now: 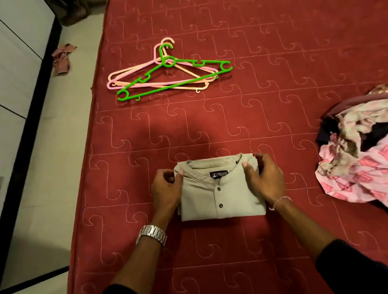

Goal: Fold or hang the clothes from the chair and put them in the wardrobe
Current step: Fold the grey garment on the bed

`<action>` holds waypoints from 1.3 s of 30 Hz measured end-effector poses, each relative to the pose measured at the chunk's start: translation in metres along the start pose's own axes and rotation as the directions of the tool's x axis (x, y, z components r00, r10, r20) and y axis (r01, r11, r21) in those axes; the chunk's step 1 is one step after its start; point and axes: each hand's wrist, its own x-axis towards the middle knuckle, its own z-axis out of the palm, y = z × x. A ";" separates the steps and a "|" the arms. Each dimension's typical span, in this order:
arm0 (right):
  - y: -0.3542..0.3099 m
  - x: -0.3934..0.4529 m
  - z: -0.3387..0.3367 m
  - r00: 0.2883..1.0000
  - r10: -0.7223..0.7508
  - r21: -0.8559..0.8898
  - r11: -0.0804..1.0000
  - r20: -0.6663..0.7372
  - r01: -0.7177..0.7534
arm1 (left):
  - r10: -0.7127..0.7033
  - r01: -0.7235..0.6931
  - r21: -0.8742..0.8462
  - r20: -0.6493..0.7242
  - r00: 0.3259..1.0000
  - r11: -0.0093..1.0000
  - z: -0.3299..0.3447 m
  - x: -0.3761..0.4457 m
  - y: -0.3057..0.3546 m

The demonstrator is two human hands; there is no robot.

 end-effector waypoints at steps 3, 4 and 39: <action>0.007 0.011 0.000 0.999 -0.006 0.068 0.998 -0.041 0.009 | 0.144 -0.138 0.068 -0.084 0.986 0.988 -0.002 0.004 0.004; 0.007 0.013 -0.003 1.000 0.017 0.125 0.992 -0.024 -0.014 | 0.158 -0.154 0.059 -0.083 0.984 0.986 -0.003 0.006 0.005; -0.024 -0.040 0.010 0.986 0.126 0.304 0.940 0.110 -0.154 | -0.196 0.239 -0.222 0.196 0.961 0.945 0.003 -0.020 -0.011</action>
